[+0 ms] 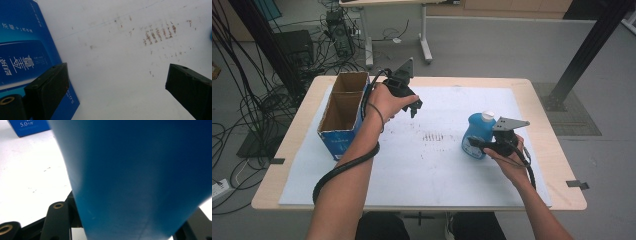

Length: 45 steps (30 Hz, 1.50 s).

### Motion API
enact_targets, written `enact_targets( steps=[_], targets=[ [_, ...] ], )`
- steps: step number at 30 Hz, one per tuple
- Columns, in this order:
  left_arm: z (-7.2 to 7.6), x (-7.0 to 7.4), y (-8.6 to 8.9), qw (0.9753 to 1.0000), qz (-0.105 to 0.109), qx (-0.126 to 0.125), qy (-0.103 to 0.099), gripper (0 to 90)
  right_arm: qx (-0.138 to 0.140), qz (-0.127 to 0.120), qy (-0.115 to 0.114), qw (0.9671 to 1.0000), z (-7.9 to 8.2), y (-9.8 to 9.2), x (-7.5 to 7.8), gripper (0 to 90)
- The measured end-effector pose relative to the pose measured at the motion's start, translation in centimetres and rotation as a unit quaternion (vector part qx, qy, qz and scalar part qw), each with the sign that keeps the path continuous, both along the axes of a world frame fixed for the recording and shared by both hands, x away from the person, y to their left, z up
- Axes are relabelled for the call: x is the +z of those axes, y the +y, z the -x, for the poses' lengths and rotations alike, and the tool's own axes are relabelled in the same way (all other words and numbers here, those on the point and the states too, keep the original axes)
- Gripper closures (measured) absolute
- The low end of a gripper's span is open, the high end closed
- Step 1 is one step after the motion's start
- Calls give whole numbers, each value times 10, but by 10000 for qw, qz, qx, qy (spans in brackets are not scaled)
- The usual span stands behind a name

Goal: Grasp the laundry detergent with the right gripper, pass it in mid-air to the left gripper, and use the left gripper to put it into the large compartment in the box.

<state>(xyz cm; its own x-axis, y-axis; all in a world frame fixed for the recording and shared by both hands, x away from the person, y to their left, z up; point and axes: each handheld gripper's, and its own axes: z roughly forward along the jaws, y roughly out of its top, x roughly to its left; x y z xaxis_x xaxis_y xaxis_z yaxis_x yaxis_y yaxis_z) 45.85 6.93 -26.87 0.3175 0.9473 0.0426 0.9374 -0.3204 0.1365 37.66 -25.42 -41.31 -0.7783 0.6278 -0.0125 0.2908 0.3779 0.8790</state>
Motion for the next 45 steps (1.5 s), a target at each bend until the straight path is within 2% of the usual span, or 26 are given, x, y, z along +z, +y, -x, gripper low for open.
enact_targets(
  steps=[19, 45],
  targets=[
    [0, 1, -1, 10000, 17, 55, -28, 54, 39, -43, -53, 10000, 0, -1, -1, 421],
    [0, 2, -1, 10000, -24, 8, -23, 54, 53, -47, -102, 9999, 0, -2, -2, 425]
  ],
)
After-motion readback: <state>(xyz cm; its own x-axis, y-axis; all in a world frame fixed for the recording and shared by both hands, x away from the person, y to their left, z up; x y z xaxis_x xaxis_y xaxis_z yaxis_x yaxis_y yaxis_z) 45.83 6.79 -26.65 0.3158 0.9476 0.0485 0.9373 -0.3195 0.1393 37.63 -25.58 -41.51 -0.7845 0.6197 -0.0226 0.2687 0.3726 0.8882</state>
